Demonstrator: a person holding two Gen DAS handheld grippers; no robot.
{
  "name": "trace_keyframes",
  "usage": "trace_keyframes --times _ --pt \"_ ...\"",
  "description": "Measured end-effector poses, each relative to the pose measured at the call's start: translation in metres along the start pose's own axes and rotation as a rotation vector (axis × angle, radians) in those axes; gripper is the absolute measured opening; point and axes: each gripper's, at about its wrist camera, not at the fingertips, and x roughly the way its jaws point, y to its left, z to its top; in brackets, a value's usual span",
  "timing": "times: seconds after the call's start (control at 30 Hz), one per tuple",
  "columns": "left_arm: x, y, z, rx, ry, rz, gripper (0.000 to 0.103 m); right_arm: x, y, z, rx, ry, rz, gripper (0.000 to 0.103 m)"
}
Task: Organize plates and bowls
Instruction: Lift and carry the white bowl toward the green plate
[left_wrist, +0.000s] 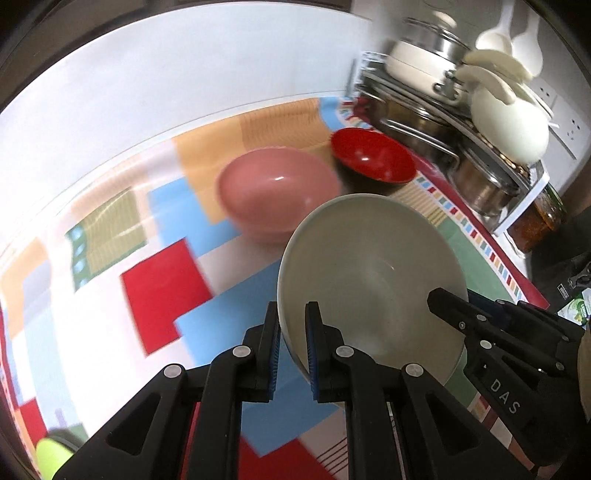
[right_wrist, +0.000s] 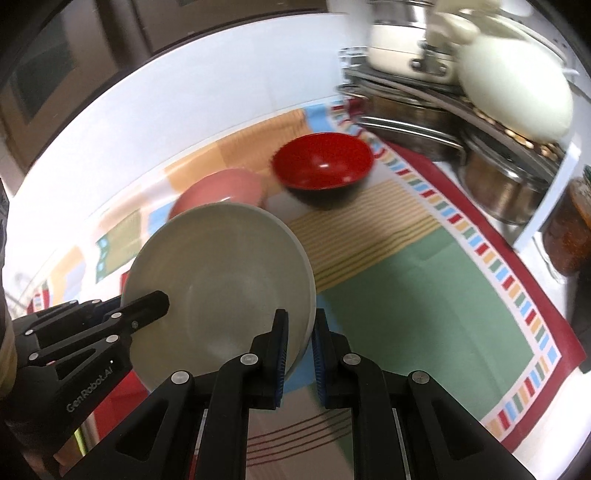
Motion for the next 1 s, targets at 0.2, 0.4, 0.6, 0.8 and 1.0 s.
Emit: trace_keyframes --times 0.2,0.4,0.6,0.8,1.0 --pt "-0.012 0.029 -0.027 -0.083 0.015 0.031 0.014 0.0 0.032 -0.014 -0.075 0.026 0.049 0.014" --pt "-0.025 0.05 -0.059 -0.139 0.022 0.072 0.014 0.003 0.058 -0.033 -0.143 0.065 0.093 0.014" --pt "-0.038 0.063 -0.085 -0.189 0.028 0.093 0.014 0.004 0.079 -0.051 -0.199 0.1 0.124 0.014" --pt "-0.046 0.07 -0.105 -0.221 0.035 0.107 0.015 0.004 0.094 -0.067 -0.246 0.134 0.149 0.014" --pt "-0.048 0.073 -0.122 -0.245 0.056 0.101 0.014 0.001 0.102 -0.079 -0.278 0.157 0.159 0.014"
